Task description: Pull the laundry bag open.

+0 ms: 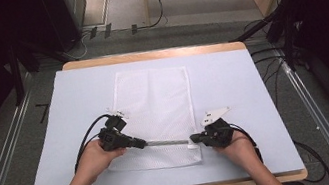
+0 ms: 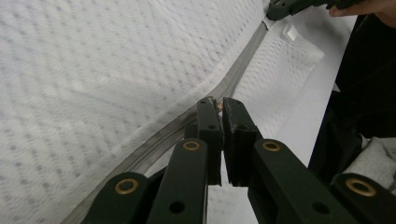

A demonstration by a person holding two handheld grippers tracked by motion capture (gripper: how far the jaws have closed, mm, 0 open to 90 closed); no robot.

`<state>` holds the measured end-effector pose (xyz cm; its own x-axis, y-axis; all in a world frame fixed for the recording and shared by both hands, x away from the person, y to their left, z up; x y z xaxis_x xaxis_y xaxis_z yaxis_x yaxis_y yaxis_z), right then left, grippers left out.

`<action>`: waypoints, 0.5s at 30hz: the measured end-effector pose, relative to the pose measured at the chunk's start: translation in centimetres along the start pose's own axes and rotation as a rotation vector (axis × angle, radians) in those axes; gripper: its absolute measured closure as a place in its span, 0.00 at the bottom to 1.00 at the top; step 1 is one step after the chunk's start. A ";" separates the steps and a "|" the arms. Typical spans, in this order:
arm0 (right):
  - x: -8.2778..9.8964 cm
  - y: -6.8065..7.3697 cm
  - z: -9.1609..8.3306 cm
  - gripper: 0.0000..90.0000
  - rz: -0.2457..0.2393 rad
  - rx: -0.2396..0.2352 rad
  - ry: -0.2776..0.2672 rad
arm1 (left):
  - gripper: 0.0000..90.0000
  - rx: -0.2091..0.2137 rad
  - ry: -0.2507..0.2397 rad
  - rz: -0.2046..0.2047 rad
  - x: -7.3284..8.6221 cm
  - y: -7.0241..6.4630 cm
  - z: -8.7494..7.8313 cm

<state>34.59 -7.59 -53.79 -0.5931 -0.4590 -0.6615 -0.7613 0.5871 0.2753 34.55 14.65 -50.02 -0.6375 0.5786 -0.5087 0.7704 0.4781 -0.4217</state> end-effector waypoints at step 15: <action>0.0 0.0 0.0 1.00 -0.024 -0.001 -0.014 | 0.97 -0.024 -0.012 -0.029 1.0 1.0 -1.7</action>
<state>34.61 -7.60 -53.82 -0.5710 -0.4633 -0.6777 -0.7754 0.5755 0.2599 34.72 16.79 -49.69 -0.6591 0.5567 -0.5056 0.7516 0.5101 -0.4181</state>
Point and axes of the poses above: each handheld gripper's, and its own axes: z roughly forward along the jaws, x roughly out of its underside, y roughly to its left, the point moved 9 cm from there along z, roughly forward along the jaws, and after that the axes turned 9 degrees about z, right-handed, at the moved point
